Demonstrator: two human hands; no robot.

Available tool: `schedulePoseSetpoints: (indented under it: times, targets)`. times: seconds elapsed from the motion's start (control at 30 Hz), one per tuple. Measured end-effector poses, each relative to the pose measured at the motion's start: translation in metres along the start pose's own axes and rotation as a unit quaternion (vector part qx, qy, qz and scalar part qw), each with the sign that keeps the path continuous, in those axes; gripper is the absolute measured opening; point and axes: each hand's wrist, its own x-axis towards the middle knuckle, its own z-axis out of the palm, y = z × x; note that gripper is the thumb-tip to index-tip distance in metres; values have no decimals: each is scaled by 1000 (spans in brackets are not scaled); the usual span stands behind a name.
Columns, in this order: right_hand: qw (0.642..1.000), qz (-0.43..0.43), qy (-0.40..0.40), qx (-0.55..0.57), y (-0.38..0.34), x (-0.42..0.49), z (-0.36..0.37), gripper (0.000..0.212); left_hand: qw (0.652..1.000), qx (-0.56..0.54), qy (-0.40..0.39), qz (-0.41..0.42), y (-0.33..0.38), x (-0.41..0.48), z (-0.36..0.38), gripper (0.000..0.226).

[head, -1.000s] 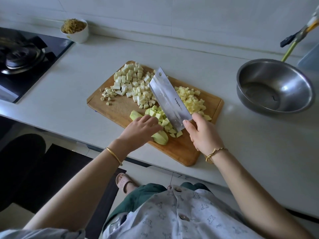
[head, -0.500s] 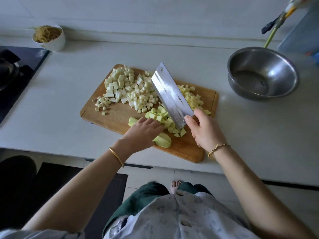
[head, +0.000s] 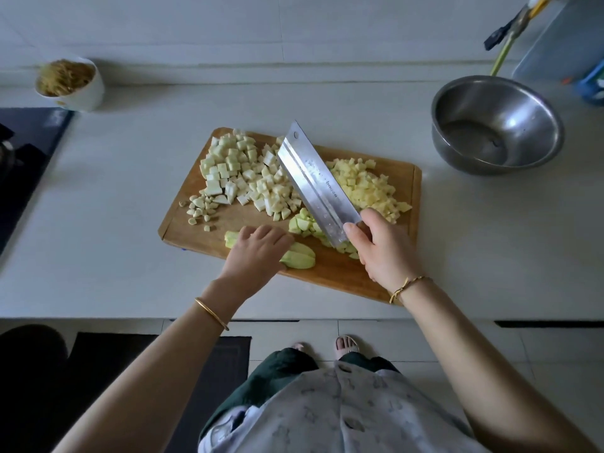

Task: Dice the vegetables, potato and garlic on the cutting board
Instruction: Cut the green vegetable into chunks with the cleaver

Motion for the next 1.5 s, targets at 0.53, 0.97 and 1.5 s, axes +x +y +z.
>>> schedulePoseSetpoints:
  times: [0.53,0.97,1.5]
  targets:
    - [991,-21,-27,-127,-28,-20,36,29,980,-63,-42,-184,-21,-8,-5,48]
    - [985,-64,-25,-156,-26,-7,15,26,931,-100,-67,-345,33,-1,-4,45]
    - [980,-91,-76,-161,-15,7,9,18,951,-37,90,-295,48,-16,28,58]
